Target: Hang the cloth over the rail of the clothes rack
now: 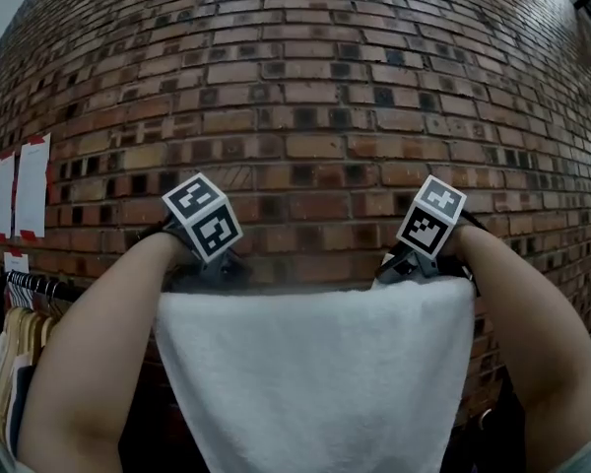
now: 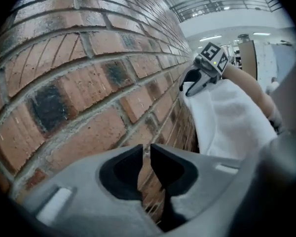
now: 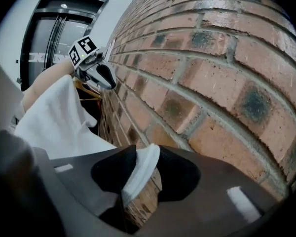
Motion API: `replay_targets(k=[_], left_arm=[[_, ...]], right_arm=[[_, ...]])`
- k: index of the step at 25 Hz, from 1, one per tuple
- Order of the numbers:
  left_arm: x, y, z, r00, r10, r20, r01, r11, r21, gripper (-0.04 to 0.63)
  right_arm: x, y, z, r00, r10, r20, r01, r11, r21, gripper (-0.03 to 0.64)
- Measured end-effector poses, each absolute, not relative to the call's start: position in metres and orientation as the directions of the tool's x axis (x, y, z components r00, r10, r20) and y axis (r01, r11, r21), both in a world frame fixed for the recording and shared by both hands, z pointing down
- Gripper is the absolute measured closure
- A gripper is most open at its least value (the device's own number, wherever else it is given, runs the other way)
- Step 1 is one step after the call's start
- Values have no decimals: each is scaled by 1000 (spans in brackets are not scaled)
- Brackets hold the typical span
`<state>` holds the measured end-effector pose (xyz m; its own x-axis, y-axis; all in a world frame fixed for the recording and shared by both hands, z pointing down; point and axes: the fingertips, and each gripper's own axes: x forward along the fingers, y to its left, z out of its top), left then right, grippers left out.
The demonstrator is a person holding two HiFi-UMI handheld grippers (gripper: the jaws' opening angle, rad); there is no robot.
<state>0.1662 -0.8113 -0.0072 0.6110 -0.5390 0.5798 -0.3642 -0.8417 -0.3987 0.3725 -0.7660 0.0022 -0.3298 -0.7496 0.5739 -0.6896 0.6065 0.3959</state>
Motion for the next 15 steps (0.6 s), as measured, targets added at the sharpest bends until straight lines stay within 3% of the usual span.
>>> replay_targets(k=[2,15], left_arm=[[167,-812,-7,615,-539,576,-362,-842,-400,544],[156,-816,-65,672,-659,336,-491,-737,-464,518]], right_arm=[[375,-769,1,-317,-768,556,-692,588,419,457],[390,-762,-62,-306,-912,273,-782,404,474,466]])
